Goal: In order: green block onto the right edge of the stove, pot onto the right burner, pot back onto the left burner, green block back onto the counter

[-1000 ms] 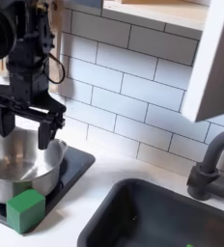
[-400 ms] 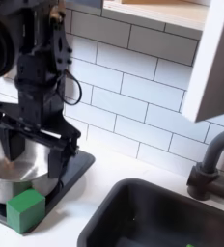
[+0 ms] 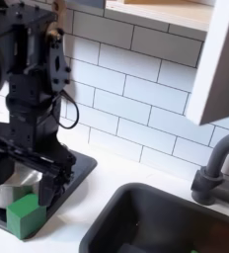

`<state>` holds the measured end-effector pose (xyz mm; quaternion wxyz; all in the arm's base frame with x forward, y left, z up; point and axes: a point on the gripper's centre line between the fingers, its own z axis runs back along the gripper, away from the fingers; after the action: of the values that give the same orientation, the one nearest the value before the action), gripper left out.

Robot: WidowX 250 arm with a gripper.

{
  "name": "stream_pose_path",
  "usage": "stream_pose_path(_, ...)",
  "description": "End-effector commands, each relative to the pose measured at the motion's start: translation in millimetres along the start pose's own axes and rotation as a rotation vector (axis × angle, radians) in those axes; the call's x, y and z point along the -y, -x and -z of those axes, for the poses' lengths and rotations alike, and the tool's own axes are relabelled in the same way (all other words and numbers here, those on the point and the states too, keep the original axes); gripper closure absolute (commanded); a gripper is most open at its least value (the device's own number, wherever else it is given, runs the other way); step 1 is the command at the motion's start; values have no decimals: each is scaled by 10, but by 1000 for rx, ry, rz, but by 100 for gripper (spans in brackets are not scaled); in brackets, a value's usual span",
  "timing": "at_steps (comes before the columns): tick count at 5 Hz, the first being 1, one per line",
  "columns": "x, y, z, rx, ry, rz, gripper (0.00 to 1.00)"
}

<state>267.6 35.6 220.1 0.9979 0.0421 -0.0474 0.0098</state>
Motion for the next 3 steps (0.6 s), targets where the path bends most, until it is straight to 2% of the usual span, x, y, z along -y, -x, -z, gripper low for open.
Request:
stream_pose_path(1,-4,61,7,1,-39,0,0)
stream_pose_path(3,-2,59,6,3,-41,-5,0)
